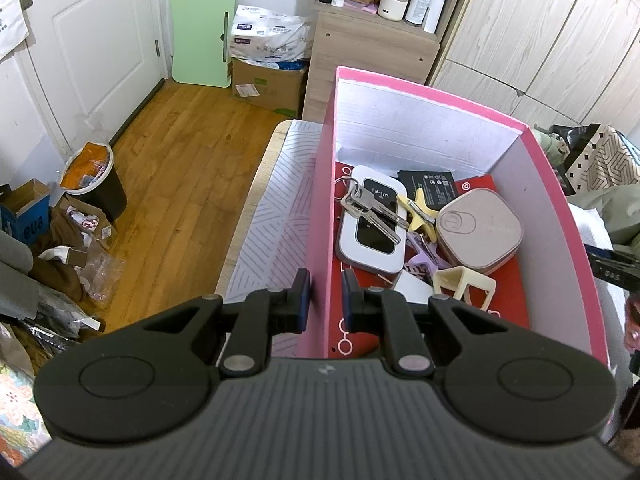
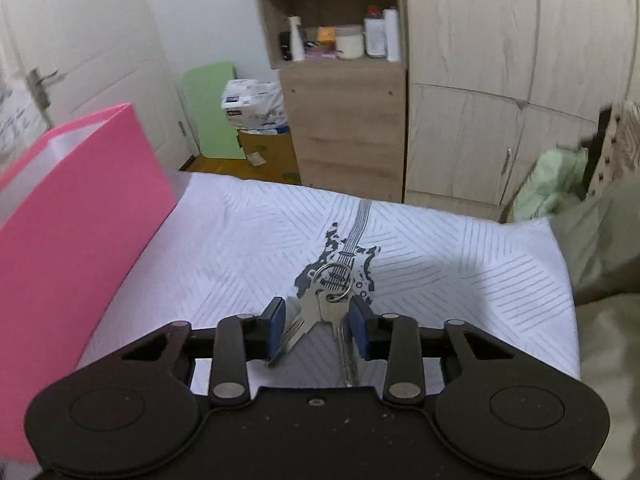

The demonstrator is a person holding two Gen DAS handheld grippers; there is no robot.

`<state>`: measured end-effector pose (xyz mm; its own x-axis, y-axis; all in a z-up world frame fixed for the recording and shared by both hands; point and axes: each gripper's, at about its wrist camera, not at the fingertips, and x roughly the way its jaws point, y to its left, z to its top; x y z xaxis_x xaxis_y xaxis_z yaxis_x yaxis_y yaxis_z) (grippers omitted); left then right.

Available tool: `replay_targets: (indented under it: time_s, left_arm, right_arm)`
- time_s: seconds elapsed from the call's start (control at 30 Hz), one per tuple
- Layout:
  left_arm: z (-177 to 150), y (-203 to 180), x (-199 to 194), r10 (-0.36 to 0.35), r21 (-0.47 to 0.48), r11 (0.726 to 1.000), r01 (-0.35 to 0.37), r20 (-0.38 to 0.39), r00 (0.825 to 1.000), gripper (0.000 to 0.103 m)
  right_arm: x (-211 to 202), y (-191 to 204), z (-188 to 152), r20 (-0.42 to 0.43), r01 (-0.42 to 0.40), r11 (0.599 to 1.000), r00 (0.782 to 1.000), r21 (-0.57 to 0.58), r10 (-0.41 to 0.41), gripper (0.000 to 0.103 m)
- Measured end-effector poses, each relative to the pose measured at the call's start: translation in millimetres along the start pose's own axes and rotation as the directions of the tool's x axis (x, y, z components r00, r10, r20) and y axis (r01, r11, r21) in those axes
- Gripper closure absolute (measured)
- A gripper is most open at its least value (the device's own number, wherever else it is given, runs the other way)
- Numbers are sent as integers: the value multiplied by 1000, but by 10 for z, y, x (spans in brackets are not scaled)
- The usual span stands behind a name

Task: Organize rigid objects
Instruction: 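Grasp the silver keys by their ring with the right gripper, then carry the keys into the box and open the right gripper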

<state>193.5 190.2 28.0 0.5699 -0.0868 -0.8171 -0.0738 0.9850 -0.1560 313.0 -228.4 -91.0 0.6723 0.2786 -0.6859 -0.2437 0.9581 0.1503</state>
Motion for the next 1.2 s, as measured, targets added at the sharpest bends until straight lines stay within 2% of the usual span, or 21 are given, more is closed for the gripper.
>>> replay_targets:
  time_s: [0.17, 0.2, 0.23, 0.27, 0.33, 0.47, 0.77, 0.87, 1.03, 1.2]
  left_arm:
    - [-7, 0, 4, -2, -2, 1000, 2, 1, 1000, 90]
    - [-7, 1, 3, -1, -2, 1000, 1, 1, 1000, 90]
    - [-6, 1, 6, 0, -2, 1000, 0, 1, 1000, 90]
    - [-8, 3, 7, -1, -1, 1000, 1, 0, 1000, 90]
    - [-8, 1, 13, -7, 9, 1000, 7, -8, 1000, 90]
    - [20, -19, 31, -7, 23, 1000, 7, -19, 1000, 90]
    - [0, 4, 18, -17, 23, 1000, 17, -16, 1000, 90]
    - [-8, 9, 23, -13, 20, 1000, 13, -20, 1000, 90]
    - [-24, -42, 14, 5, 35, 999, -5, -4, 1000, 88]
    - [-46, -25, -7, 5, 46, 999, -5, 3, 1000, 88]
  right_arm:
    - [124, 101, -15, 60, 46, 997, 997, -70, -42, 59]
    - [119, 113, -24, 64, 39, 997, 997, -69, -35, 69]
    - [96, 109, -16, 66, 35, 998, 997, -60, -31, 74]
    - [59, 95, -22, 81, 49, 999, 996, -18, -48, 74]
    - [-75, 115, -54, 139, 72, 997, 988, -11, -70, 74]
    - [-318, 113, -29, 184, -8, 999, 983, 44, 0, 74]
    - [-678, 435, 25, 264, -56, 998, 963, -6, 56, 74]
    - [-803, 588, 109, 287, -88, 995, 953, -45, 97, 74]
    - [-1023, 886, 349, 336, -185, 975, 917, -121, 216, 74]
    - [-1078, 1210, 548, 296, -332, 928, 881, -170, 369, 74]
